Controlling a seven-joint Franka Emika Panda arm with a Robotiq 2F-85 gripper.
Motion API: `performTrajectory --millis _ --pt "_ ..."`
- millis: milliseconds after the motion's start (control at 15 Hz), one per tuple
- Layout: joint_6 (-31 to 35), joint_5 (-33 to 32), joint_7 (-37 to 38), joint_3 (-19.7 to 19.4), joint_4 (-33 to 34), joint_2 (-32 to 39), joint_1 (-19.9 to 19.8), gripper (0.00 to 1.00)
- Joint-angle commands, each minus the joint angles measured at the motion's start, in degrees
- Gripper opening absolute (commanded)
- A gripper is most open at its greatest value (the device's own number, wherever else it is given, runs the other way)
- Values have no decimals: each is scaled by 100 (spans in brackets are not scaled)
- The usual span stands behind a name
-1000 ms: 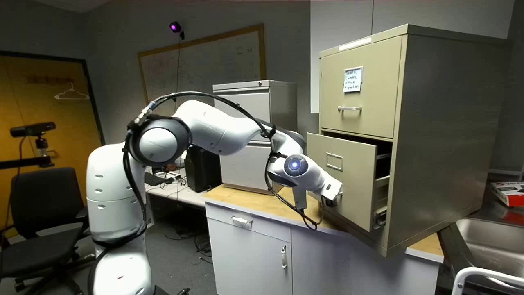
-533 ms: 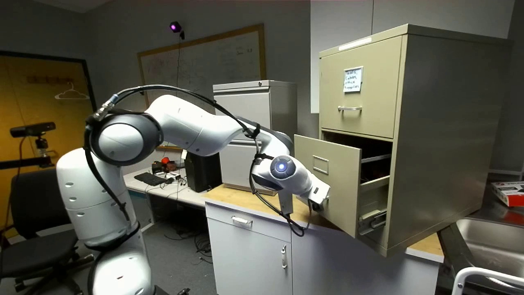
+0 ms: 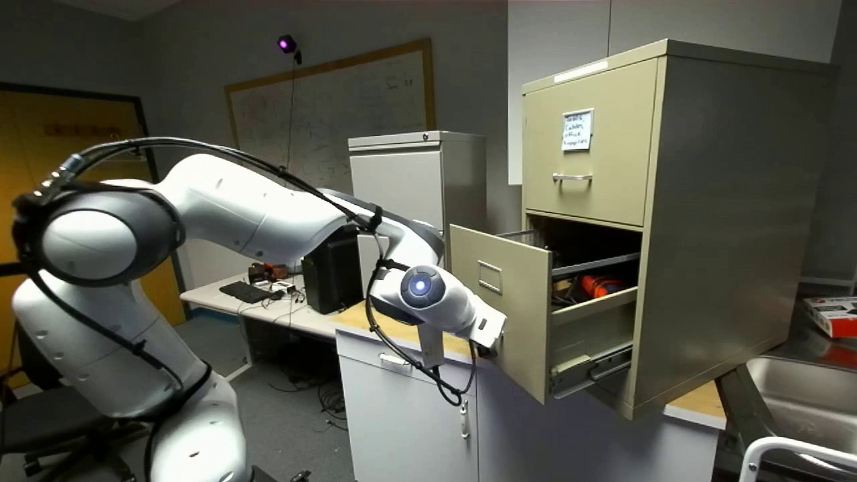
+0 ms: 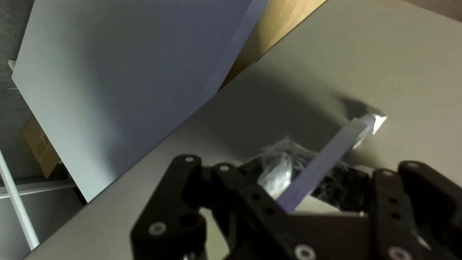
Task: Pull the bottom drawer of the right cabinet
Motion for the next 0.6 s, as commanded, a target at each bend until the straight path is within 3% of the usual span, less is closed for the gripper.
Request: performTrajectory --millis 0,400,467,533 --pt "-347 -276 -204 72 -1207 -699 51 2" --pt "-390 -688 -62 105 -2190 -1731 -95 2" --pt "-657 -514 -264 244 -1373 -914 -356 2" --pt "-766 -568 -272 255 -1453 -1013 -440 2"
